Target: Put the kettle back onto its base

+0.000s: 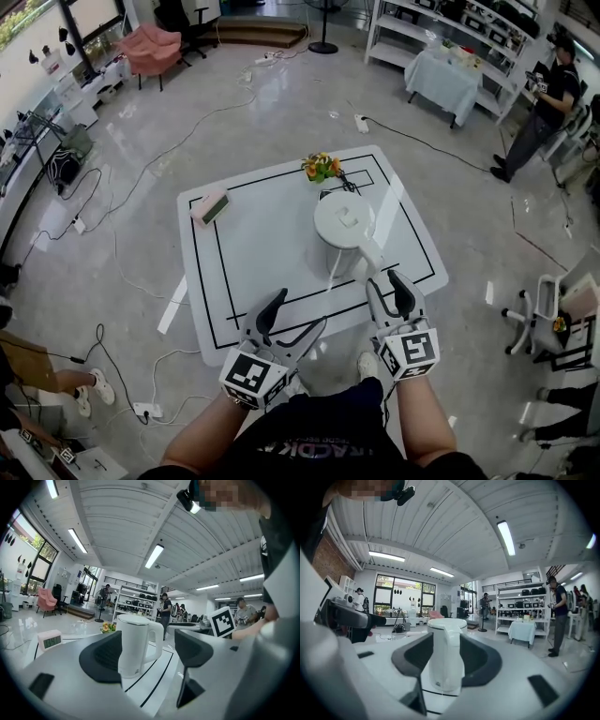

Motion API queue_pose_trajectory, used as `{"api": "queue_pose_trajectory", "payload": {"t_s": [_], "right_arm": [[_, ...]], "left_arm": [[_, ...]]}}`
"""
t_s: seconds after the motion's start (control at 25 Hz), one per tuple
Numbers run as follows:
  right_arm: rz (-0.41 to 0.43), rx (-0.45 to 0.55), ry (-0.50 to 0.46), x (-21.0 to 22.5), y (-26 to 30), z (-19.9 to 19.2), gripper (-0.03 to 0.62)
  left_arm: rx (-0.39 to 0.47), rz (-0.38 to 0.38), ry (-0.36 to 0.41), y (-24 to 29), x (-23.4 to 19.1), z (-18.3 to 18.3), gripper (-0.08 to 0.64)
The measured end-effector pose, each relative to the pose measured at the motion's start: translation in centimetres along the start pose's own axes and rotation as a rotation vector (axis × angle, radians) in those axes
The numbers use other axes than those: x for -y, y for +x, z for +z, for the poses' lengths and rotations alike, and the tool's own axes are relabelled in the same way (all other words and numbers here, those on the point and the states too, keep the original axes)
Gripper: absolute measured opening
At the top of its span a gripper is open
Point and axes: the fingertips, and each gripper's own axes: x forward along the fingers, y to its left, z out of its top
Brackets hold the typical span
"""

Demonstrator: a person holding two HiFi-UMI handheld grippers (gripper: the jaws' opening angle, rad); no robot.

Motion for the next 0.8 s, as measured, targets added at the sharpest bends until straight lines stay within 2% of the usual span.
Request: {"api": "queue_pose_trajectory", "payload": {"t_s": [0.24,0.52,0.64,0.72,0.76,0.8], "right_arm": [[0.071,0.034,0.002,1.0,0.4,2.5,0.16],[0.227,0.058,0.005,3.7,1.6,3.8,0.146],[0.305,0.067,0.006,5.1,1.8,3.9,0.108],[0.35,0.078,0.002,5.9,1.8,3.8,0.051],[0.372,0.085,-0.001,6.2,1.7,3.9,0.001],[0.397,0.091,-0.005,6.6,1.5,3.9,0.0]], "left_arm": [[0.023,0.037,0.002,1.9,0.4,0.8,0.351],[0.041,0.153,-0.012,5.6,1.9,0.8,0.35],[0.045,0.216,-0.007,7.2,3.0,0.7,0.347],[0.05,0.265,-0.014,8.1,3.4,0.6,0.334],[0.053,0.288,-0.021,8.4,3.7,0.6,0.328],[0.056,0.309,-0.024,8.7,4.2,0.6,0.319]]}}
